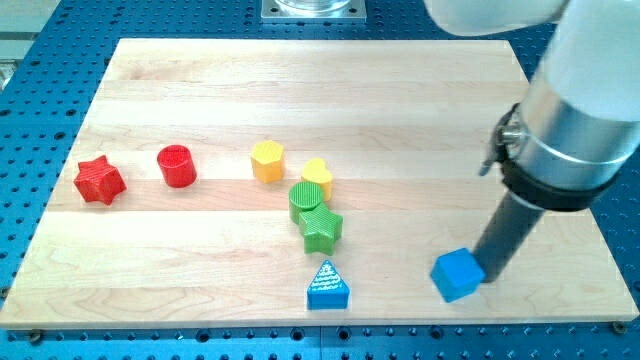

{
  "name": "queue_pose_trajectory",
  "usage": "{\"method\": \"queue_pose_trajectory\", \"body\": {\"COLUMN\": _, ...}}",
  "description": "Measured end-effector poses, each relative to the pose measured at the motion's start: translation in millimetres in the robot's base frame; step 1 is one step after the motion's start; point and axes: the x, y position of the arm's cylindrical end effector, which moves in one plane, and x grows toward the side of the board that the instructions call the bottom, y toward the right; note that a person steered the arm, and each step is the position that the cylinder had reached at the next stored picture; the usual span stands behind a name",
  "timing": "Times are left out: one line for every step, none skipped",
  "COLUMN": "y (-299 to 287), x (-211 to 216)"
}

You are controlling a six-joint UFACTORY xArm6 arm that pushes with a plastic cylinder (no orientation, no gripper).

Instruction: Push the cube into the green star

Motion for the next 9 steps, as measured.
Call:
{"method": "queue_pose_trajectory", "body": {"y": -11, "x": 9}}
{"method": "queue_pose_trajectory", "body": {"y": -15, "x": 32}}
{"method": "queue_pose_trajectory", "body": {"y": -27, "x": 39}}
{"method": "queue_pose_trajectory", "body": {"y": -51, "x": 35}}
{"method": "queue_pose_trajectory", "body": {"y": -73, "x": 22}}
{"method": "queue_pose_trajectory", "body": {"y": -94, "x": 19}}
{"method": "queue_pose_trajectory", "body": {"y": -101, "x": 39}}
{"method": "queue_pose_trajectory", "body": {"y": -108, "x": 30}}
{"method": "queue_pose_trajectory", "body": {"y": -108, "x": 25}}
